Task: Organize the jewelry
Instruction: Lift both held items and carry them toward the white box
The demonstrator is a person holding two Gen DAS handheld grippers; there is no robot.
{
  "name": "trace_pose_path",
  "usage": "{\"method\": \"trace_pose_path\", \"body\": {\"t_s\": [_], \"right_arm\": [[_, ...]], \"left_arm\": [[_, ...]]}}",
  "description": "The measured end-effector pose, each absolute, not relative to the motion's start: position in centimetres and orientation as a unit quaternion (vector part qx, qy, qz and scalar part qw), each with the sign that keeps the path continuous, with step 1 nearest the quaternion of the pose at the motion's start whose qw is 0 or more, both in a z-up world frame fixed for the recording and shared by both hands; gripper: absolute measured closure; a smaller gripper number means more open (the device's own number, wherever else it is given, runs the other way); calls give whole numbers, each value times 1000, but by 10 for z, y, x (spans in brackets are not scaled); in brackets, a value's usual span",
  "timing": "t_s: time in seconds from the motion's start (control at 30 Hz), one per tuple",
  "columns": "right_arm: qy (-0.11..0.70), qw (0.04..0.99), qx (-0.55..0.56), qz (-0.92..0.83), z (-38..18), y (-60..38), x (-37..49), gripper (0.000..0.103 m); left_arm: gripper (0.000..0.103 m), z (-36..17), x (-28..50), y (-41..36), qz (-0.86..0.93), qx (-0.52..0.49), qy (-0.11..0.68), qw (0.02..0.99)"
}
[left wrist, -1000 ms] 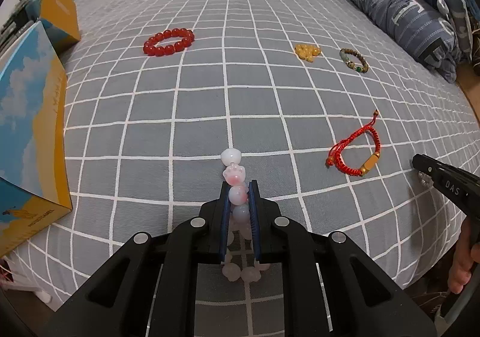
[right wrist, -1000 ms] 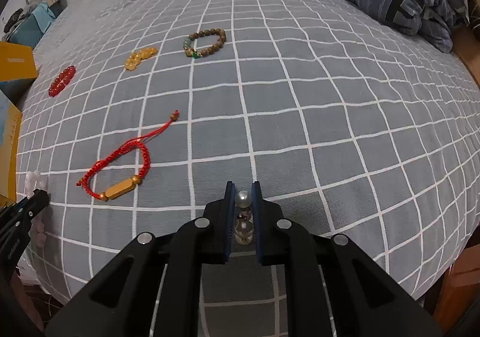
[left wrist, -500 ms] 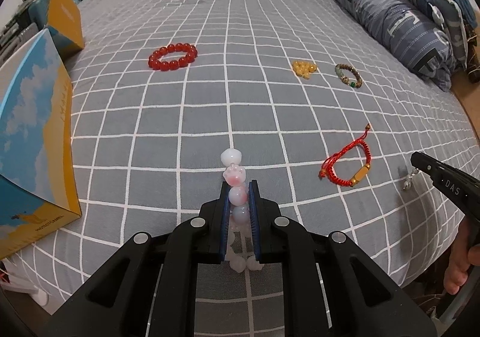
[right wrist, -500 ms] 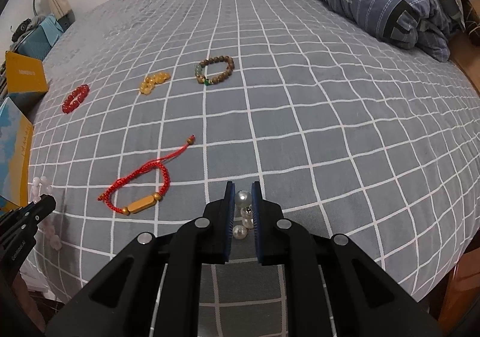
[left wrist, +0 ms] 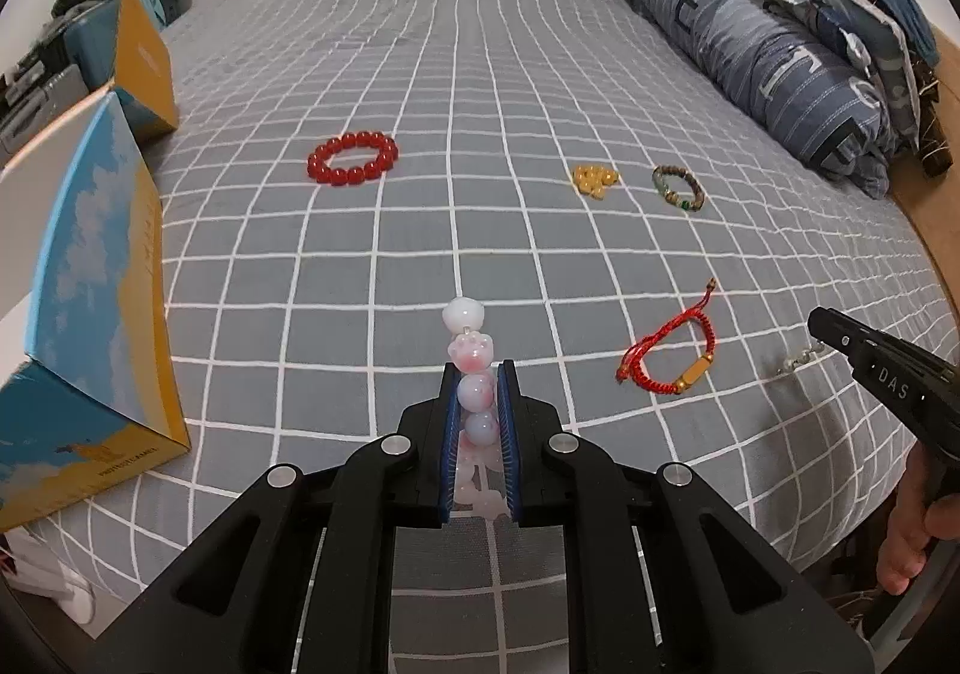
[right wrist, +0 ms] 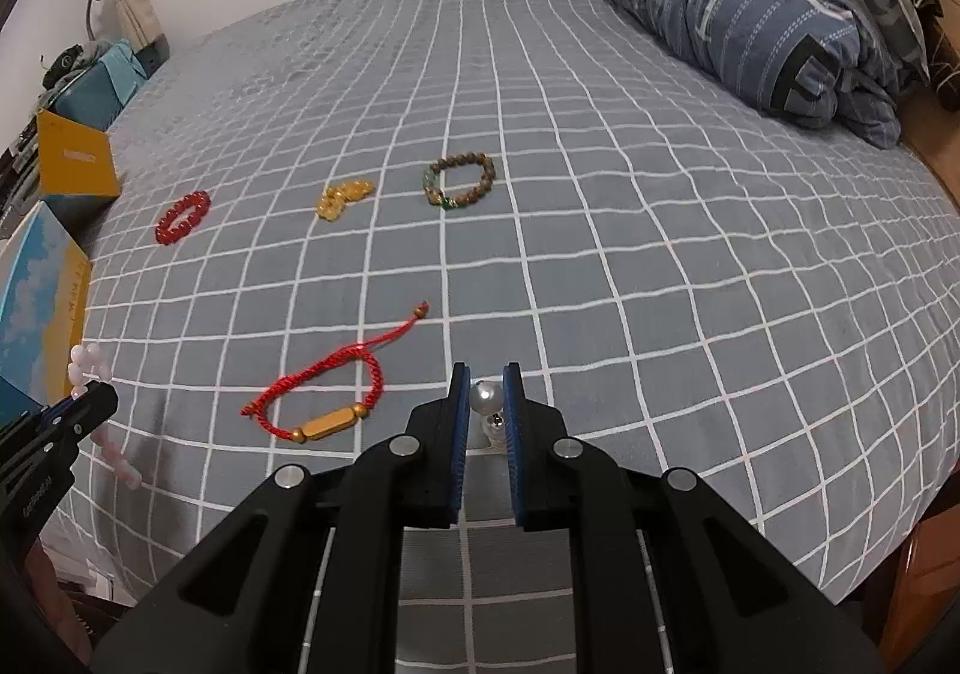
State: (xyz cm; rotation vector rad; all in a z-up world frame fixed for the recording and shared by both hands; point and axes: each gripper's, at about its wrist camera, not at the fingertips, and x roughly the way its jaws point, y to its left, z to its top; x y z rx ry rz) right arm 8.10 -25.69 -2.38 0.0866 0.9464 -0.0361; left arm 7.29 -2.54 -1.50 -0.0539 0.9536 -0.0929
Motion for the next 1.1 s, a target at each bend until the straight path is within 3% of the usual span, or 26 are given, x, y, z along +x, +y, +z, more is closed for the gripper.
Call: {"method": "trace_pose_path", "body": {"t_s": [1.1], "right_arm": [[382, 924, 5, 18, 34, -194, 72, 92]], "left_arm": [[91, 53, 52, 7, -4, -1, 366, 931]]}}
